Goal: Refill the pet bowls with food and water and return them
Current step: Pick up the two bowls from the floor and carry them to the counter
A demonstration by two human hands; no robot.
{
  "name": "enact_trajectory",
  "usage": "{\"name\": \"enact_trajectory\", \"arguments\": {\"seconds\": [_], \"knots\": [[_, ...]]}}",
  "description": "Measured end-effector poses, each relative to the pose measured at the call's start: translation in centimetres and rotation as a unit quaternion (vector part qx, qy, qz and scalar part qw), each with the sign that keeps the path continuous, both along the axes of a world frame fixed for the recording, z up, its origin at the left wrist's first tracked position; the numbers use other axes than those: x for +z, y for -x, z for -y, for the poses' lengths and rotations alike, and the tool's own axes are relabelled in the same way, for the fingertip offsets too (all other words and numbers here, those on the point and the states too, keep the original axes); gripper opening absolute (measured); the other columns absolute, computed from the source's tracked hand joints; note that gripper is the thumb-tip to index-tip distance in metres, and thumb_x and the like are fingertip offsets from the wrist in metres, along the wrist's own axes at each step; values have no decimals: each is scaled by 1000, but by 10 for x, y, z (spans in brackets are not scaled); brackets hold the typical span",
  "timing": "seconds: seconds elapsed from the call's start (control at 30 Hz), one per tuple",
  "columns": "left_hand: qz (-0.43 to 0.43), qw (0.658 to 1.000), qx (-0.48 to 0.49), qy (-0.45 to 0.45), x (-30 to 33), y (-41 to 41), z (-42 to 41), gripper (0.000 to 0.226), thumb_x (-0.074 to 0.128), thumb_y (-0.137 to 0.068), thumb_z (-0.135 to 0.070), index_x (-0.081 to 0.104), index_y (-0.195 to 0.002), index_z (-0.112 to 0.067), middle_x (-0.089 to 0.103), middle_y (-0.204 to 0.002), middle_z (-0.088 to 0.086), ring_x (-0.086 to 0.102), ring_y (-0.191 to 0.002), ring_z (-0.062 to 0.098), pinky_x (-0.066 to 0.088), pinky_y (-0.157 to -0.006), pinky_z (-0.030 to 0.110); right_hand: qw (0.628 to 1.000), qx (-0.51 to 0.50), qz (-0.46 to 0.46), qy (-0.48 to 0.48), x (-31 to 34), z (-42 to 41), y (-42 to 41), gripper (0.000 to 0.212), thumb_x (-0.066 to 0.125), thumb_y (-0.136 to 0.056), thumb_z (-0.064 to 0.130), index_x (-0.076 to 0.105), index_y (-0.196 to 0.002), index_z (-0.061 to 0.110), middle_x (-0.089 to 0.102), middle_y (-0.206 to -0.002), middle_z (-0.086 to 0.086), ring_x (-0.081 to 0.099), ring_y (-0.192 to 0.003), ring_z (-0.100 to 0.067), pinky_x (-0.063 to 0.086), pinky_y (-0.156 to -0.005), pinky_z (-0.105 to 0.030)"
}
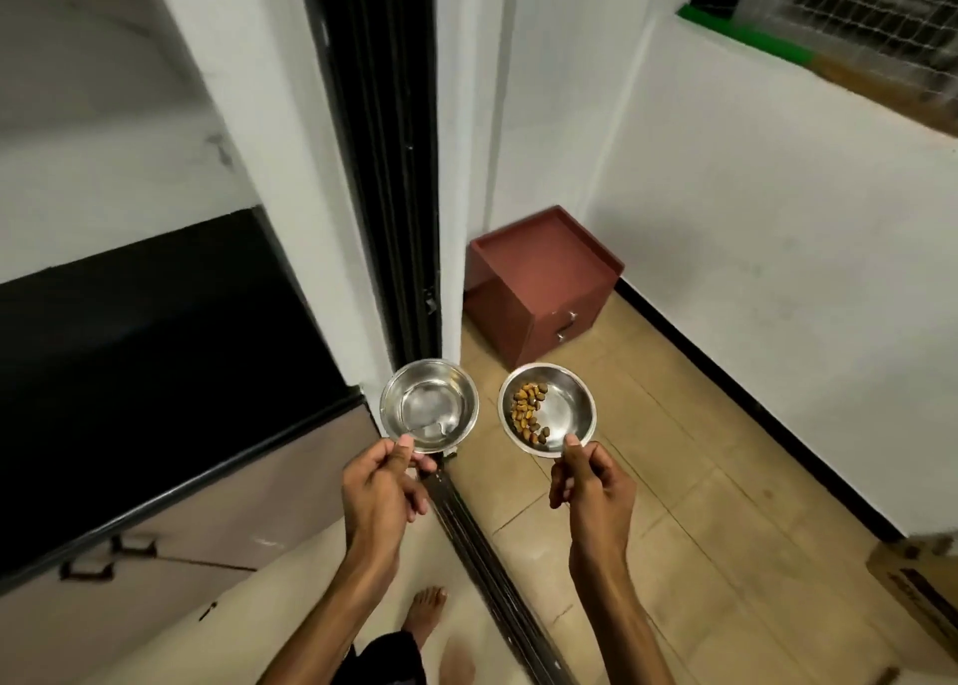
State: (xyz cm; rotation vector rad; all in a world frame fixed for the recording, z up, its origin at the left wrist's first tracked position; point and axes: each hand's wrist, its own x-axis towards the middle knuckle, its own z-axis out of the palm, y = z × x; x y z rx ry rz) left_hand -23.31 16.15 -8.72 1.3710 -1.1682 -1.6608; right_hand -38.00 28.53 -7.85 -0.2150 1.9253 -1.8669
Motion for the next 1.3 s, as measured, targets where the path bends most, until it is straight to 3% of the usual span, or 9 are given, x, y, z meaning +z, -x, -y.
{"name": "enact_trajectory", "arguments": {"seconds": [0.4,0.57,1.0,1.3], "knots": [[2,988,148,41,17,-100,12,32,55,-107,-17,65,-82,1,72,-74,10,46,-43,18,33,-42,27,987,160,1,26,12,57,-67,37,56,-106,16,56,-71,3,49,-55,-6,43,-50,-15,39,-50,-23],[1,979,196,49,23,-150,18,33,54,-107,-16,63,-82,3,73,-77,10,46,-42,18,33,-42,25,979,203,6,36,16,85,-109,39,59,-104,14,56,-71,-6,47,-52,-6,42,-48,-15,37,-48,-26],[-8,958,283,52,26,-306,47,34,54,-107,-17,63,-81,3,71,-74,10,45,-42,19,32,-42,25,958,286,23,15,12,143,-265,41,61,-104,20,58,-74,-8,49,-56,-12,43,-51,-17,37,-55,-32],[-11,944,322,67,23,-409,76,37,52,-108,-16,61,-77,3,65,-68,6,44,-41,19,34,-42,24,949,312,48,-11,-4,186,-373,32,60,-103,17,63,-75,1,52,-53,-2,44,-49,-13,37,-50,-26]]}}
